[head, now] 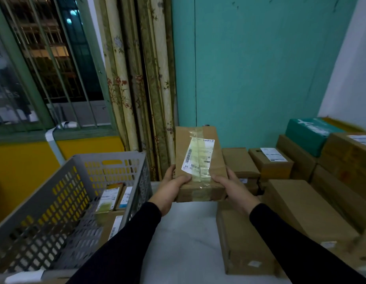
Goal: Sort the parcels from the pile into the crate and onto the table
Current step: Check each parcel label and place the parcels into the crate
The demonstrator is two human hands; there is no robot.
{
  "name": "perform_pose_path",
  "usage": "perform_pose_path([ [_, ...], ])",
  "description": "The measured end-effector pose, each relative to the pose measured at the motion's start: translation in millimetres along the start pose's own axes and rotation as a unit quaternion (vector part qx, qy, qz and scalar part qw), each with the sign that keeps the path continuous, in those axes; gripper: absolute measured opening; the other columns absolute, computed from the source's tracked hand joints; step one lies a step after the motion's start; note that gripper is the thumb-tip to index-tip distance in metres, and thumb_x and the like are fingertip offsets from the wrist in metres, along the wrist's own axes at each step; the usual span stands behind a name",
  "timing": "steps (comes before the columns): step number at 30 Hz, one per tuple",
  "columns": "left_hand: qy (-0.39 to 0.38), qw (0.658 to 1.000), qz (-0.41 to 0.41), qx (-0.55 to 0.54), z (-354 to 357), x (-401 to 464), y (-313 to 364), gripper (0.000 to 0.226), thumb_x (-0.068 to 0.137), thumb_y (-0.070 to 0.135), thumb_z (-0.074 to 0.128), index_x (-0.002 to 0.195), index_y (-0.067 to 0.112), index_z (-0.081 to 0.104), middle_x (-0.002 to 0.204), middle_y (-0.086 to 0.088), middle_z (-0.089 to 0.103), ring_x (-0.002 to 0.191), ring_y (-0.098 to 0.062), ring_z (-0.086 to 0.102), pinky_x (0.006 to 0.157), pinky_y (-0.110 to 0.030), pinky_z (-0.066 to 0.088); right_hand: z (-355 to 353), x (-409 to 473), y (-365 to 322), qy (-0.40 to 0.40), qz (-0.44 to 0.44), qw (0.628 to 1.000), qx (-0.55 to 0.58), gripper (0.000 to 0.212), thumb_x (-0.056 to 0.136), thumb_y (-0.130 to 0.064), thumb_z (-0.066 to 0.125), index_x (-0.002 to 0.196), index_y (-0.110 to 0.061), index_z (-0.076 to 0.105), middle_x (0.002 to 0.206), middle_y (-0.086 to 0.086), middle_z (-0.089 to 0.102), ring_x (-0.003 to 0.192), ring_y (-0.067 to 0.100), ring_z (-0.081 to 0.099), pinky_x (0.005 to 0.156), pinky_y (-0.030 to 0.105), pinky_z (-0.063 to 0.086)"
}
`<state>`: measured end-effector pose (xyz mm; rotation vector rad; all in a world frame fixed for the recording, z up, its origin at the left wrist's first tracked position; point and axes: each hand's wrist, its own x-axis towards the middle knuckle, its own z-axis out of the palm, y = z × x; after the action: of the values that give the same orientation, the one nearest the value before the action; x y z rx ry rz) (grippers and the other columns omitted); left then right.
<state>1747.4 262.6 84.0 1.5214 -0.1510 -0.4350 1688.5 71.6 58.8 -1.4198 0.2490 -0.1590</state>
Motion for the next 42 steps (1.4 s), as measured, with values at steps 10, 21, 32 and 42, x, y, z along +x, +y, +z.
perform_pose_path([
  [10, 0.006, 0.999, -0.018, -0.039, -1.6, 1.0, -3.1, 0.058, 0.093, 0.039, 0.068, 0.138, 0.019, 0.038, 0.128, -0.009, 0.062, 0.111, -0.027, 0.065, 0.09, -0.043, 0.056, -15.6, -12.6, 8.0, -0.014, 0.014, 1.0, -0.003, 0.076, 0.09, -0.017, 0.072, 0.153, -0.028, 0.031, 0.133, 0.002, 0.061, 0.113, 0.021, 0.065, 0.085, 0.032, 0.053],
  [21, -0.013, 1.0, -0.016, 0.024, -1.0, -8.9, -4.2, 0.069, 0.089, 0.043, 0.073, 0.143, 0.028, 0.032, 0.123, -0.006, 0.066, 0.105, -0.024, 0.069, 0.085, -0.043, 0.059, -7.6, -8.4, -18.4, 0.054, 0.004, 0.998, 0.043, 0.085, 0.071, -0.068, 0.076, 0.131, -0.02, 0.04, 0.124, 0.009, 0.066, 0.117, 0.029, 0.064, 0.107, 0.051, 0.048],
  [32, -0.033, 0.995, 0.055, 0.076, 4.3, -12.0, 5.2, 0.097, 0.077, 0.068, 0.073, 0.154, 0.026, 0.033, 0.14, -0.001, 0.06, 0.116, -0.017, 0.066, 0.103, -0.04, 0.053, -5.4, -18.2, -12.4, 0.06, -0.026, 0.996, 0.054, 0.084, 0.085, -0.043, 0.077, 0.15, -0.029, 0.025, 0.133, 0.005, 0.062, 0.114, 0.027, 0.066, 0.104, 0.05, 0.051],
  [42, -0.014, 0.992, 0.059, 0.108, 10.3, -12.0, -0.5, 0.105, 0.067, 0.079, 0.07, 0.152, 0.027, 0.037, 0.14, 0.001, 0.061, 0.116, -0.017, 0.066, 0.105, -0.042, 0.051, -10.2, -24.0, -10.2, 0.066, -0.04, 0.997, 0.008, 0.099, 0.071, -0.058, 0.079, 0.149, -0.03, 0.026, 0.137, 0.001, 0.058, 0.118, 0.024, 0.063, 0.107, 0.048, 0.049],
])
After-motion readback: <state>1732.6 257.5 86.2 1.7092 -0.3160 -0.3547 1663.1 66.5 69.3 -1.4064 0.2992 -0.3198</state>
